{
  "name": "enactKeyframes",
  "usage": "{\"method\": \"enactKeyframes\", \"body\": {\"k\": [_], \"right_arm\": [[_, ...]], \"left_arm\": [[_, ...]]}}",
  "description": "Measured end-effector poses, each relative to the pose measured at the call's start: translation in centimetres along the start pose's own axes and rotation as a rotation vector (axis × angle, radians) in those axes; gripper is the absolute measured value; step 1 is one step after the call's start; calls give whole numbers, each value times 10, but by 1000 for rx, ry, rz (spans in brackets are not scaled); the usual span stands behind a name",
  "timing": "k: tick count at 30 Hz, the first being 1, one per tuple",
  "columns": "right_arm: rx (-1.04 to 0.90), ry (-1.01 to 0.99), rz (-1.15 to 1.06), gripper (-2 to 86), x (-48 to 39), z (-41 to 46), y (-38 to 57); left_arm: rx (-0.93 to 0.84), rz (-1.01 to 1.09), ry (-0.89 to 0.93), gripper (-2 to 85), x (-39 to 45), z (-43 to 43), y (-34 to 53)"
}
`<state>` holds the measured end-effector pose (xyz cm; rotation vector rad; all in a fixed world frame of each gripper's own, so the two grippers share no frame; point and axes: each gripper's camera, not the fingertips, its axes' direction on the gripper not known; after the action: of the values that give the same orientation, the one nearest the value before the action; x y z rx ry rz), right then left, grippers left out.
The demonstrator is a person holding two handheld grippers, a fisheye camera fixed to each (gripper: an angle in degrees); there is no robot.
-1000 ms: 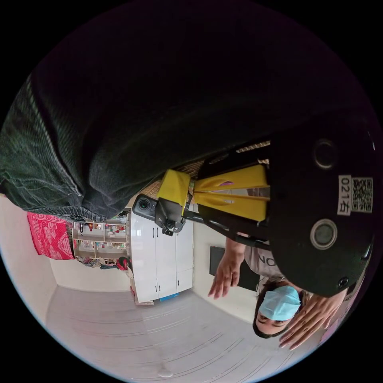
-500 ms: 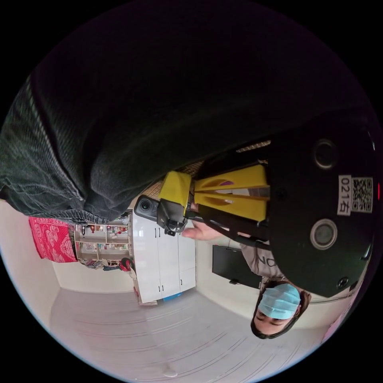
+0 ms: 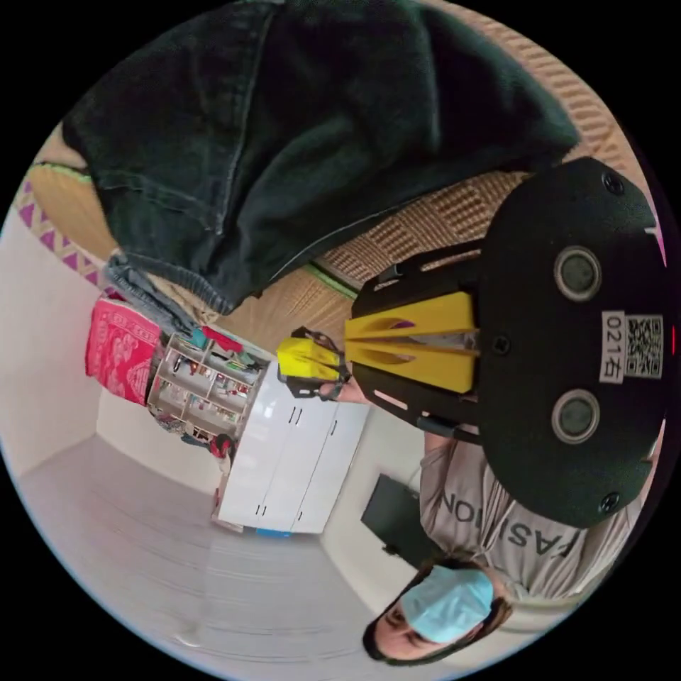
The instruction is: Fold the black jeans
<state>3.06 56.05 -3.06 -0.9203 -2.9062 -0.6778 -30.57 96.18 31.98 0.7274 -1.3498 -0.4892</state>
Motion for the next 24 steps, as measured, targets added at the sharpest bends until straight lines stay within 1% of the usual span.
{"method": "enactKeyframes", "body": {"k": [1, 2, 3, 5, 6, 7, 8, 9, 10, 11, 12, 13, 16, 17, 18, 20, 21, 22, 24], "right_arm": [[46, 84, -36, 13, -18, -12, 13], [104, 176, -71, 25, -36, -26, 26], [133, 224, -93, 32, -44, -33, 33], [255, 469, -200, 67, -71, -62, 51], [290, 544, -222, 68, -76, -70, 56], [355, 689, -203, 68, -77, -87, 62], [401, 755, -131, 70, -70, -108, 66], [413, 751, -100, 70, -64, -119, 68], [403, 673, -55, 94, -47, -139, 67], [375, 535, -20, 107, -26, -155, 64], [354, 467, -3, 108, -14, -160, 62], [323, 376, 63, 108, 8, -167, 57], [288, 353, 161, 94, 40, -174, 51], [280, 358, 174, 91, 46, -176, 49], [273, 356, 185, 89, 49, -177, 47], [248, 326, 220, 101, 61, -175, 41], [241, 314, 230, 106, 64, -174, 39], [242, 296, 243, 115, 67, -176, 38], [254, 295, 236, 124, 63, -186, 41]], "left_arm": [[0, 99, -30, -9, 24, -7, -2], [-2, 138, -52, -9, 35, -11, -3], [-3, 207, -88, -9, 53, -16, -4], [2, 328, -131, -8, 77, -24, -5], [1, 375, -169, -8, 86, -28, -8], [-14, 406, -199, -6, 91, -31, -13], [-23, 412, -217, -5, 92, -32, -16], [-19, 384, -266, -1, 90, -36, -27], [-8, 358, -300, 5, 86, -41, -42], [-2, 357, -305, 26, 85, -44, -51], [4, 343, -304, 66, 79, -50, -72], [0, 282, -316, 102, 70, -54, -98], [-32, 147, -327, 163, 38, -59, -164], [-45, 121, -348, 168, 31, -58, -176], [-74, 80, -405, 175, 18, -53, -198], [-146, 30, -475, 187, -3, -36, -226], [-226, -1, -505, 198, -19, -17, -243], [-296, -23, -495, 200, -32, 3, -255], [-363, -14, -471, 201, -40, 26, -268]]}}
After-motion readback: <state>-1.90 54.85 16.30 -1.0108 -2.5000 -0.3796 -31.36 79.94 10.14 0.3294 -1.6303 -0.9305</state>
